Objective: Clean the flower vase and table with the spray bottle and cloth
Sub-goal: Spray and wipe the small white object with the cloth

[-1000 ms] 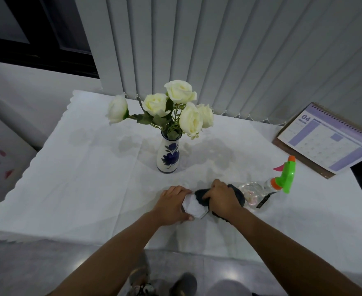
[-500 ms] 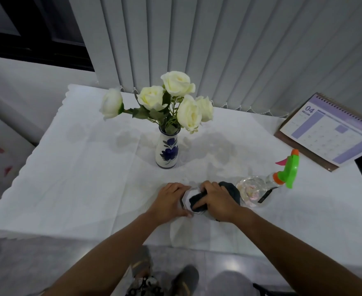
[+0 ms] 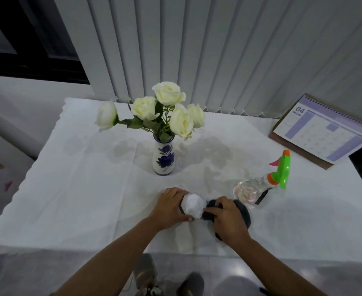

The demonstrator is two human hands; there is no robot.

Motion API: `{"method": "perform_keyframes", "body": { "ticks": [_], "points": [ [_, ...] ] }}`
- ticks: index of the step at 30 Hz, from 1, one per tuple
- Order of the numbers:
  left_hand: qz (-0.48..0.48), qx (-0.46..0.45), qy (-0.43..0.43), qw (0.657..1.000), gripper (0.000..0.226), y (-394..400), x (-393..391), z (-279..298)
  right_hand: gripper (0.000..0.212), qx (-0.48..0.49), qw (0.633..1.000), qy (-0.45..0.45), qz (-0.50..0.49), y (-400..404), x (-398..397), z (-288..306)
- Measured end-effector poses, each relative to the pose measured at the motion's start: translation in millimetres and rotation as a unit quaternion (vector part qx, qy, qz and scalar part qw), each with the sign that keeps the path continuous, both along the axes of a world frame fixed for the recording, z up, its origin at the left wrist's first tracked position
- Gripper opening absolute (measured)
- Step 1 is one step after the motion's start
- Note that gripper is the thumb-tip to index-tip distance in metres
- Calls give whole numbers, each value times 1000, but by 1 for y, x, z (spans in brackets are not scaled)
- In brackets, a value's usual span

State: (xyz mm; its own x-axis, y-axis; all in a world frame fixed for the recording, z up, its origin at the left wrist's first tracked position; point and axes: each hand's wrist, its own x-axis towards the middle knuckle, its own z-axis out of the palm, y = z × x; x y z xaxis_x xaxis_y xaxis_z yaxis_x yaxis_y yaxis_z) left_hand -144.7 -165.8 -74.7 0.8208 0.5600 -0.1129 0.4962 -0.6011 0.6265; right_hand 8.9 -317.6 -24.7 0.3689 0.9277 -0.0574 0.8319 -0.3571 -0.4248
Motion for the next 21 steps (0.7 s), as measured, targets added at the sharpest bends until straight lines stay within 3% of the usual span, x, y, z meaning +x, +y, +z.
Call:
{"method": "perform_keyframes", "body": {
  "ticks": [2, 5, 7, 9, 11, 13, 15, 16, 18, 21],
  "points": [
    [25, 1, -11, 1000, 88, -4, 2, 4, 38, 34, 998, -8, -56, -7, 4, 7],
    [56, 5, -33, 998, 87, -10, 5, 8, 44, 34, 997, -56, -51, -13, -2, 13],
    [64, 9, -50, 997, 85, -13, 4, 10, 38, 53, 994, -43, -87, -19, -6, 13],
    [72, 14, -65, 995, 83, -13, 2, 12, 24, 89, 978, -2, -190, -26, -4, 15],
    [70, 28, -74, 994, 81, -14, 1, 14, 12, 130, 939, 41, -315, -34, 5, 18],
    [60, 43, -80, 994, 79, -14, 1, 15, 20, 163, 878, 89, -441, -41, 15, 23],
    [56, 52, -74, 994, 79, -14, 0, 18, 36, 204, 823, 150, -508, -40, 25, 32],
    [56, 55, -72, 994, 79, -15, 0, 18, 49, 224, 812, 177, -509, -37, 31, 37],
    [59, 59, -66, 994, 80, -15, -2, 18, 65, 256, 826, 193, -463, -26, 48, 50],
    [74, 61, -54, 994, 81, -12, -10, 20, 43, 260, 857, 241, -374, -1, 77, 77]
  ]
}}
